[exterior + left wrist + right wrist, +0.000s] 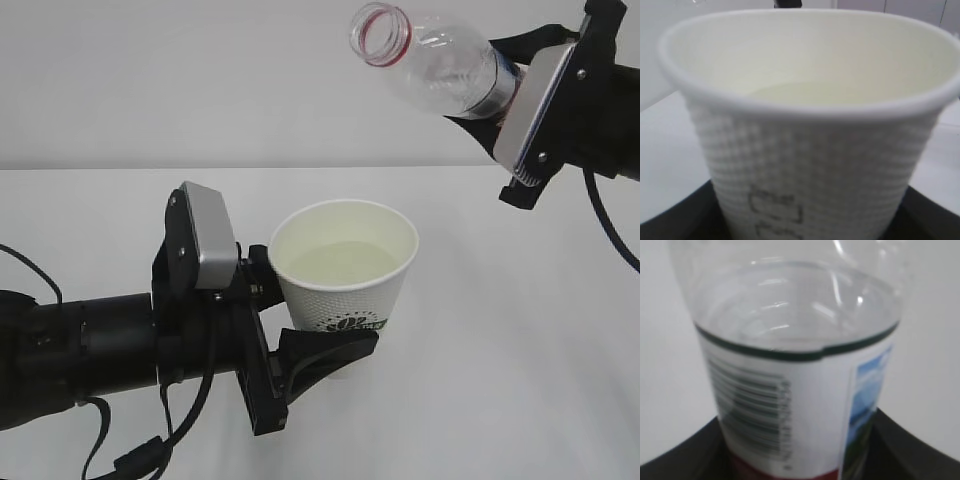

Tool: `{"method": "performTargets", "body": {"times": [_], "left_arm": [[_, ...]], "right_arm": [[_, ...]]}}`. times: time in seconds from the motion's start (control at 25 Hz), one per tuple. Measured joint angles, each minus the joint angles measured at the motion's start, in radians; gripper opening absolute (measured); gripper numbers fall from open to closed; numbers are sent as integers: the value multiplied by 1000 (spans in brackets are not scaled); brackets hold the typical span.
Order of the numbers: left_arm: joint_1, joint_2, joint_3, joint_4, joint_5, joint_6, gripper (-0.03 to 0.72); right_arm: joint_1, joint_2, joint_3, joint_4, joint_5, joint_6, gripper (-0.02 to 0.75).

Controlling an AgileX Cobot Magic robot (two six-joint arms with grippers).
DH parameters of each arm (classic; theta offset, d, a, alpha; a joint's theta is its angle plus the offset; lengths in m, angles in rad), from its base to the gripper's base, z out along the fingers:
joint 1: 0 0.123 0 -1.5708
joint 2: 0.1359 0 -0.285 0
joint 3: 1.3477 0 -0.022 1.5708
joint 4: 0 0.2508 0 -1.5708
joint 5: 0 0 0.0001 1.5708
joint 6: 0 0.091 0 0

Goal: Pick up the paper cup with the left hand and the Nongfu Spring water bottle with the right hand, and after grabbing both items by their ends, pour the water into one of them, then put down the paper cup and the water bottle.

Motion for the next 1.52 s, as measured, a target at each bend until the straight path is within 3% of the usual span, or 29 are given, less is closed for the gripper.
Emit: {"method": "performTargets", "body": {"times": [1.16, 1.52], "left_arm": [[0, 0, 0, 0, 2, 0, 510], [0, 0, 0, 0, 2, 0, 510]], "right_arm": [[0, 0, 0, 4, 60, 545, 447], [0, 0, 113, 174, -29, 552, 447]]}}
